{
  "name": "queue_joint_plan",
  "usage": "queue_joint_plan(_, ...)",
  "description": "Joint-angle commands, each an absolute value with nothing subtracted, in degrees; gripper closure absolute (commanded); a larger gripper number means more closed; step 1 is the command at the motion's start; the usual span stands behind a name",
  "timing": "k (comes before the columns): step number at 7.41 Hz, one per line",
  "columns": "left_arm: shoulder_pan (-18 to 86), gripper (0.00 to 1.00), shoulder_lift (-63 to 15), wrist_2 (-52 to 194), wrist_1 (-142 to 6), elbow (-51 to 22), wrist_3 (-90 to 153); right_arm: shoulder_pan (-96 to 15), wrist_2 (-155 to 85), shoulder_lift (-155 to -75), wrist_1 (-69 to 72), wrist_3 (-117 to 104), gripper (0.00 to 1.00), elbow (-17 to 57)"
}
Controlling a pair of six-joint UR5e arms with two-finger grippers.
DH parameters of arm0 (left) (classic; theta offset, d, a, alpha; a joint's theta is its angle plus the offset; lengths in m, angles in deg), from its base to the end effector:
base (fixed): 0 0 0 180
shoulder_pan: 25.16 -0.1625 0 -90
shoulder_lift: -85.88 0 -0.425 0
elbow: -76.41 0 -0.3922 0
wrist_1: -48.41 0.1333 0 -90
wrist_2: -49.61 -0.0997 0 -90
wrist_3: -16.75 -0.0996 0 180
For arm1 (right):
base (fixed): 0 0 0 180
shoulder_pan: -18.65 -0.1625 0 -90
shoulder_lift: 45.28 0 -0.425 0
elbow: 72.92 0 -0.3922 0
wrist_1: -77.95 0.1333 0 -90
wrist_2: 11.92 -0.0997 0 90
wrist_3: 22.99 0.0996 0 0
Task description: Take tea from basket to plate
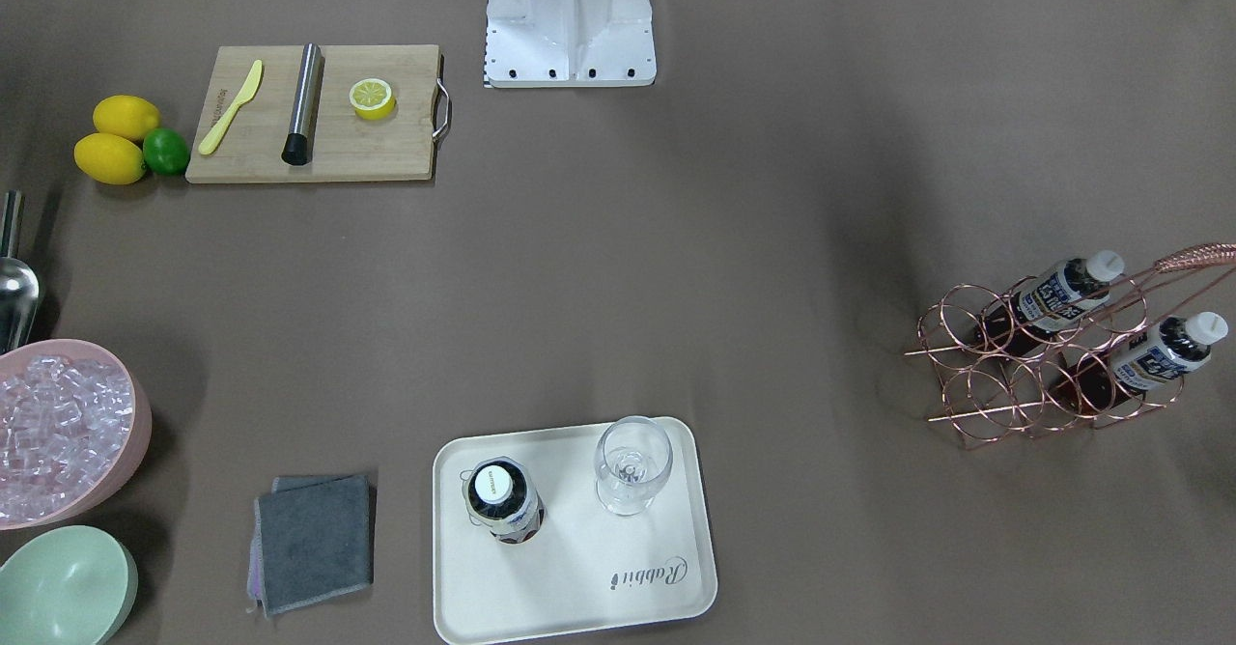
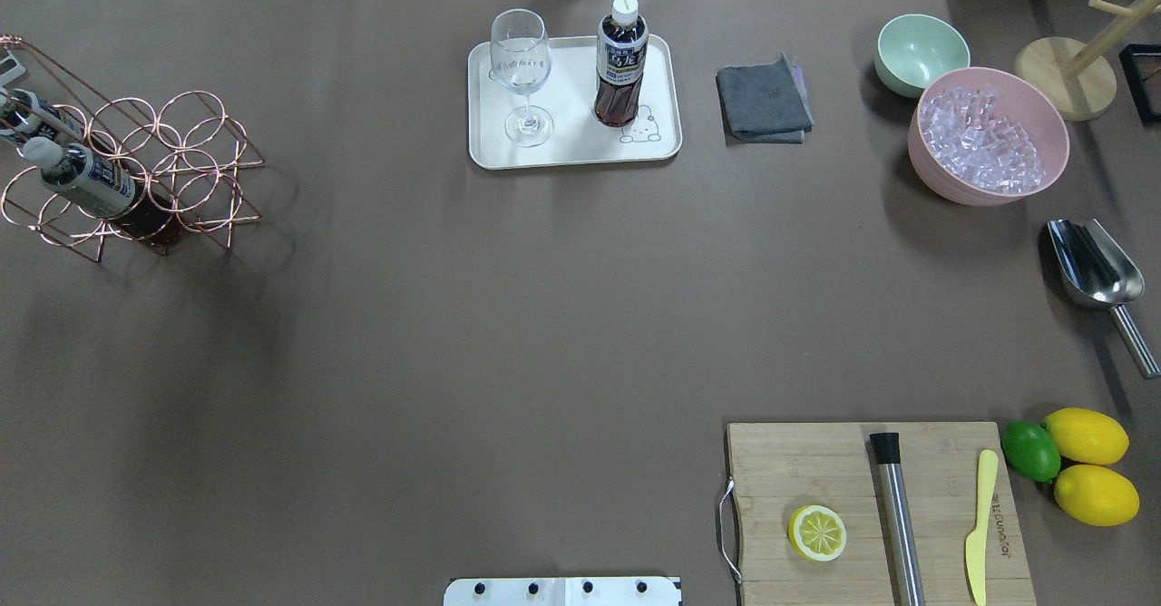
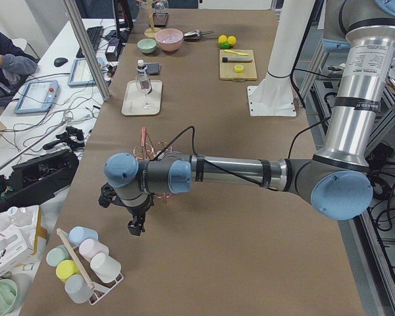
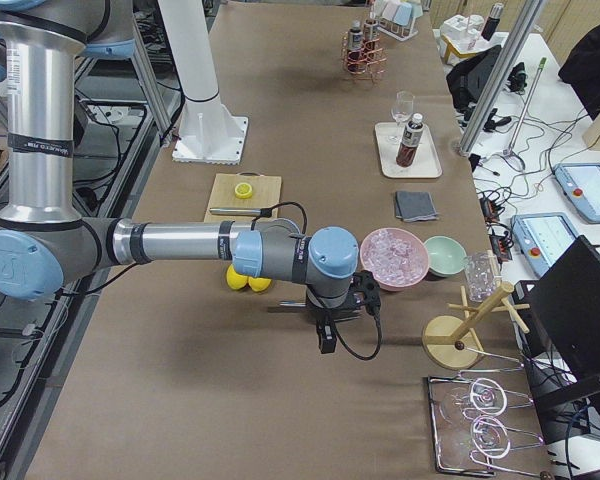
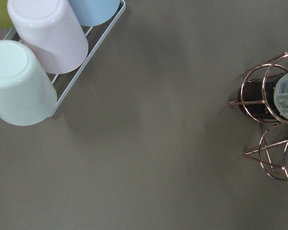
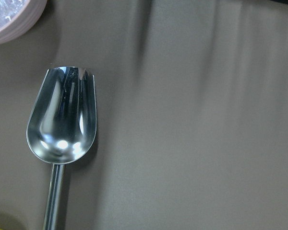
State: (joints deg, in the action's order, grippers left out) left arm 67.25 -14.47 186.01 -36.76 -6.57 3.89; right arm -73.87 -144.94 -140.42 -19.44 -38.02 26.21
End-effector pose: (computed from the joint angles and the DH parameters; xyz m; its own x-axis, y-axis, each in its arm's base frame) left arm -0.0849 -0.5627 0.6291 0.6803 0.1756 -0.7116 -0.1122 0.9844 0.1356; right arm 0.0850 -0.4451 0.6371 0.7151 -0.1885 0.6731 0.1466 0.9820 0.1193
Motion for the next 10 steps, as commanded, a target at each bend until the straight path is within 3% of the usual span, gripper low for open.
queue_joint_plan(1,67.22,0.03,-14.05,185.66,-36.93,-7.08,3.91,-73.99,-144.90,-140.29,-19.44,-38.02,0.00,26.31)
queue_joint_plan(10,67.13,0.03,-13.79,183.55,-37.02,-6.47,4.00,-73.99,-144.46,-140.20,-19.44,-38.02,0.00,27.10)
